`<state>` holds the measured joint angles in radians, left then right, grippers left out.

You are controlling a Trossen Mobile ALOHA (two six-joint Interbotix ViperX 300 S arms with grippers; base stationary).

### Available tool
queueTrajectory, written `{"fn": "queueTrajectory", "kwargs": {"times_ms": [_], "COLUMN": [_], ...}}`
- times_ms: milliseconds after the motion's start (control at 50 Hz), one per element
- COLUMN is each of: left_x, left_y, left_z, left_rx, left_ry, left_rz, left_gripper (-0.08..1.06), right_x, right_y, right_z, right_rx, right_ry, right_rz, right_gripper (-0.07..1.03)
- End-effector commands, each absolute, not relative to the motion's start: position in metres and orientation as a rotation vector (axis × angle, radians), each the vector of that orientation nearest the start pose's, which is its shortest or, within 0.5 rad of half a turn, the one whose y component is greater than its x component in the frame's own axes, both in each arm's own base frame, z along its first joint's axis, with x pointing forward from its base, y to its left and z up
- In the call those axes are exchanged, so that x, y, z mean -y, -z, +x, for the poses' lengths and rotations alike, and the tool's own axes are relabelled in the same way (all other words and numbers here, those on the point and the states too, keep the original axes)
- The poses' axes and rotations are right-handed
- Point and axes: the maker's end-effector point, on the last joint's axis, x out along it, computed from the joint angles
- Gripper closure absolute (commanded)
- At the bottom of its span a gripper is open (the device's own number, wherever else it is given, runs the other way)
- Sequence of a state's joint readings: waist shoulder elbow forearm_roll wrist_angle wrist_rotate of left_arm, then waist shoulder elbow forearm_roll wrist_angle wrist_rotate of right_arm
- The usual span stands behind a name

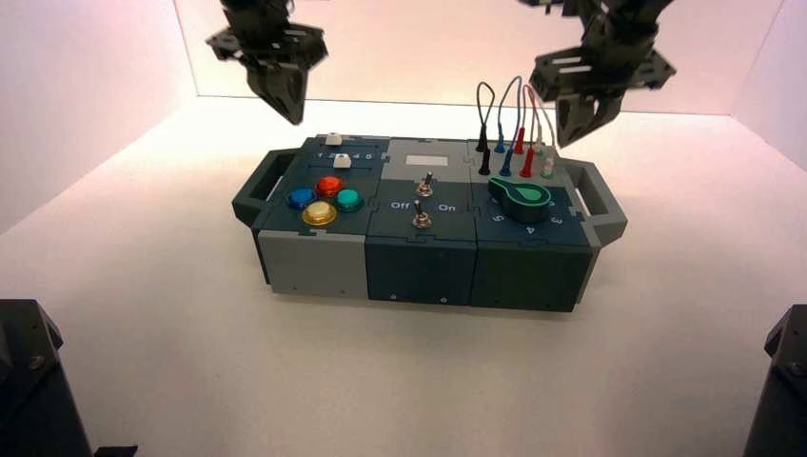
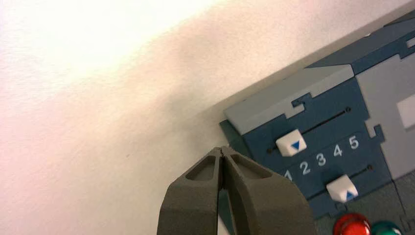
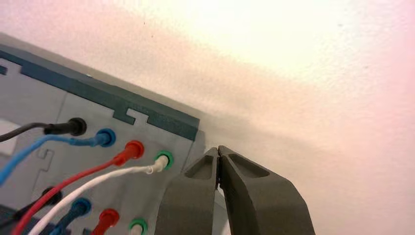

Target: Move the box closer.

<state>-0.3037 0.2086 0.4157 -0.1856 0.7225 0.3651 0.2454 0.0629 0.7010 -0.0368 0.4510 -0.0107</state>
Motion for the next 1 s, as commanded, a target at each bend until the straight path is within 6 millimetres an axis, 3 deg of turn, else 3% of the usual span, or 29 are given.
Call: {"fn": "queueTrajectory", "kwargs": {"times_ms": [20,260,440,620,1000], "left_x": [0.143,0.138,0.136,0.144,0.153], "left_y": [-0.092,-0.098,-0.101,-0.105,-0.113], "left_z": [0.382,0.357,0.342,0.335,0.332], "left_rx": [-1.244,-1.306,-1.313,-1.298,-1.206], "left_ry": [0.517,0.536,0.546,0.576,0.588], "left_rz": [0.310,0.306,0.301,0.327,0.345], "left_gripper": [1.01,1.01,1.01,1.01,1.01], "right_x": [-0.085,-0.087,-0.103,-0.117,-0.115], "right_y": [-0.075,-0.092,-0.102,-0.106,-0.113], "right_z": [0.354,0.327,0.310,0.299,0.286], "right_rx": [-1.160,-1.273,-1.299,-1.283,-1.238], "right_ry": [-0.231,-0.258,-0.329,-0.389,-0.415], "right_rz": [-0.202,-0.252,-0.326,-0.378,-0.392], "right_gripper": [0.99,0.98,0.98,0.98,0.98]}}
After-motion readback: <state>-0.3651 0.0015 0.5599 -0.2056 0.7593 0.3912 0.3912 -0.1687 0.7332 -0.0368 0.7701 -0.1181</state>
